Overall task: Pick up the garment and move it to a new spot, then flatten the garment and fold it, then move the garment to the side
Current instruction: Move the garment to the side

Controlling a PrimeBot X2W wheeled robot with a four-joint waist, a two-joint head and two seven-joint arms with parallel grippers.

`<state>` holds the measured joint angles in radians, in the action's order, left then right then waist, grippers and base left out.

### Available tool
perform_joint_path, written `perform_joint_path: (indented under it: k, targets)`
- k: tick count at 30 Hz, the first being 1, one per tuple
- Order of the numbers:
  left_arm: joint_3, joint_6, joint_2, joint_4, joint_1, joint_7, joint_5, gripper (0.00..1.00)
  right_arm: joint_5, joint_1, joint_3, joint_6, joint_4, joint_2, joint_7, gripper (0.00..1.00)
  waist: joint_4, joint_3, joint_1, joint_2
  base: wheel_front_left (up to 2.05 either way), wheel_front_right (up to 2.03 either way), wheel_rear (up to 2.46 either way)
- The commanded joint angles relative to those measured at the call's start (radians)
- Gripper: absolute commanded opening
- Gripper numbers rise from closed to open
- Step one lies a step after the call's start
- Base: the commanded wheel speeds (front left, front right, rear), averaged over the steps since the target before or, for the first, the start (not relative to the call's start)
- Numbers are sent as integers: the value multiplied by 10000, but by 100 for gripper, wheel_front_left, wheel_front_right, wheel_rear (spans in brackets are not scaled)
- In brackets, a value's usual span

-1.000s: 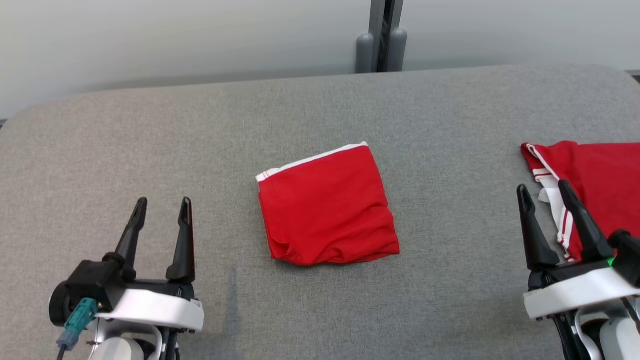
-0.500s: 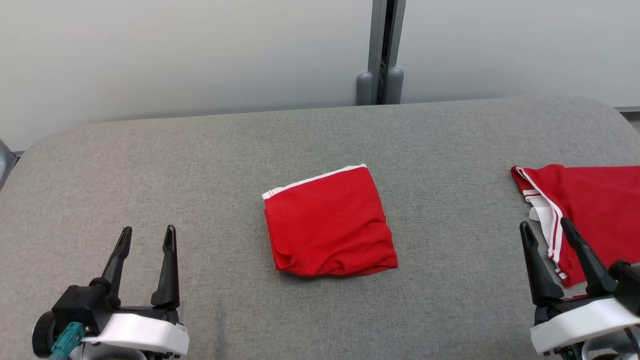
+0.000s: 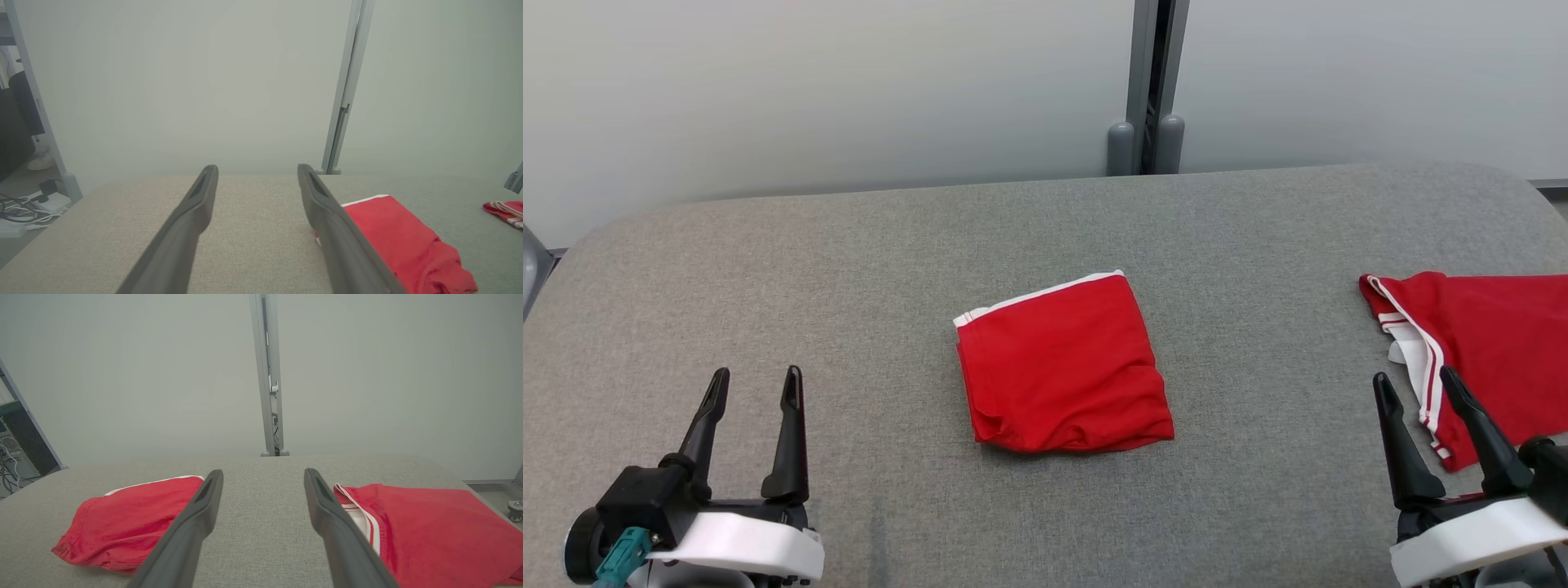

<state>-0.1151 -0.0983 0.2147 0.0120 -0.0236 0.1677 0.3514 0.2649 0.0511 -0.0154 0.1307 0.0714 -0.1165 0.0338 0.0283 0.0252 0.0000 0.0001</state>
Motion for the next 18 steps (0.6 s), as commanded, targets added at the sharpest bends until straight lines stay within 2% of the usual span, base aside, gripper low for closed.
perform_joint_path:
  k: [1,18]
  targets:
    - [8,-67,78,35,5,14,18,100,-40,23,-26,-2,6,-8,-40,100,6,5,0,-1,0,0,0]
    - [-106,-201,106,131,69,8,41,100,-162,-117,-165,-1,29,9,-24,100,68,110,0,-1,0,0,0]
